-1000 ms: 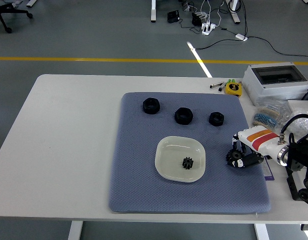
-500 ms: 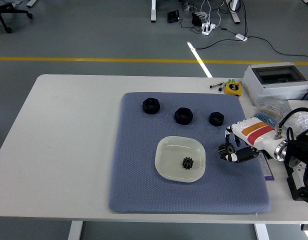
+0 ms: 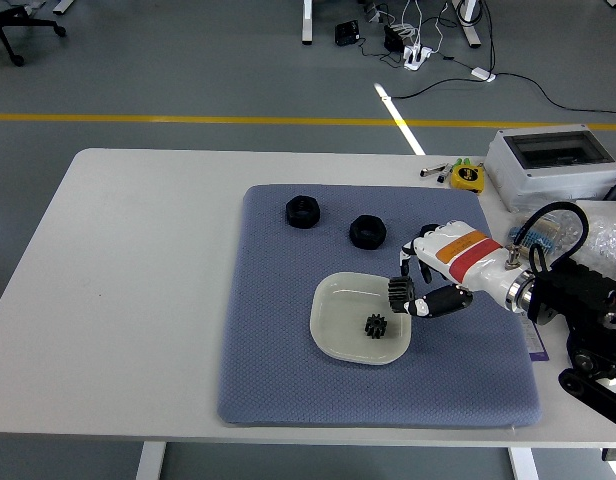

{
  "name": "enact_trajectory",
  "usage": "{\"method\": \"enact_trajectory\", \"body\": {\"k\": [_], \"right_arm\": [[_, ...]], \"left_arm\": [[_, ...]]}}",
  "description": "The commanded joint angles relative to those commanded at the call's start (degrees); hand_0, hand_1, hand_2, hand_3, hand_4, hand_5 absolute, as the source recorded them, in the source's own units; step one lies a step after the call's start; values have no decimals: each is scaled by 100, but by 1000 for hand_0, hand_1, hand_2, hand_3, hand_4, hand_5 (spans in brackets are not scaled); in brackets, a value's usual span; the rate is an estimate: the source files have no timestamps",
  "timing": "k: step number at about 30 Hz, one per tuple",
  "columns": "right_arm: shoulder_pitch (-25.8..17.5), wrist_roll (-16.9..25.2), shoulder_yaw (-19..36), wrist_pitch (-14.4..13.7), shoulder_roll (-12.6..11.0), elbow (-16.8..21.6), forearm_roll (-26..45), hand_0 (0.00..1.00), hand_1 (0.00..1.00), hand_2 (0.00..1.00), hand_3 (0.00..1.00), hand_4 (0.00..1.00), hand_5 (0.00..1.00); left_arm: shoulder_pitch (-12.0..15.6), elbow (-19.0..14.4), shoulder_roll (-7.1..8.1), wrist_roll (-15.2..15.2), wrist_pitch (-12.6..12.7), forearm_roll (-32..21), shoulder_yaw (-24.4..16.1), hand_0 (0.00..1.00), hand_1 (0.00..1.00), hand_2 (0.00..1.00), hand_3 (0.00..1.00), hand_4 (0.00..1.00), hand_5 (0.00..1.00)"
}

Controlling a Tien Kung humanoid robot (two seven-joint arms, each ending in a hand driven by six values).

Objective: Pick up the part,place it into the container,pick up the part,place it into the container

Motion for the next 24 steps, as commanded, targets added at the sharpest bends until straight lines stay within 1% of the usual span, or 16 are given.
{"method": "enact_trajectory", "body": {"k": [4,7,8,9,13,14,16,20,21,24], "right_arm": [[131,9,-166,-70,172,-122,72,47,206,327,446,756,492],[251,11,-330,-152,328,-371,102,47,206,327,446,756,492],[272,5,-357,-172,359,-424,91,47,206,327,446,756,492],[298,-8,-389,-200,402,-497,82,57,218,347,468,749,504],[366,-80,-480,-284,521,-650,55,57,218,347,468,749,504],[382,-95,-505,-293,546,-658,52,58,238,366,469,754,499],[411,-122,-549,-308,590,-671,47,58,238,366,469,754,499],[511,-105,-647,-223,712,-786,19,58,238,366,469,754,499],[523,-101,-650,-166,729,-815,-12,80,317,465,510,879,406],[540,-106,-652,-66,754,-876,-82,80,317,465,510,879,406]], "left_arm": [[14,2,15,5,-1,13,-16,703,653,660,577,670,626],[8,2,24,9,-7,8,-11,703,653,660,577,670,626],[6,2,25,8,-7,2,-6,703,653,660,577,670,626],[1,1,27,8,-7,-4,-2,703,653,661,577,670,625],[-4,3,34,7,-1,-21,8,703,653,661,577,670,625],[-3,3,36,7,1,-23,8,704,653,662,578,670,625],[0,2,39,9,1,-20,6,704,653,662,578,670,625],[-9,1,39,11,1,-39,19,704,653,662,578,670,625],[-14,0,38,10,1,-49,28,704,654,662,577,670,625],[-12,0,38,11,4,-51,27,704,654,662,577,670,625]]}}
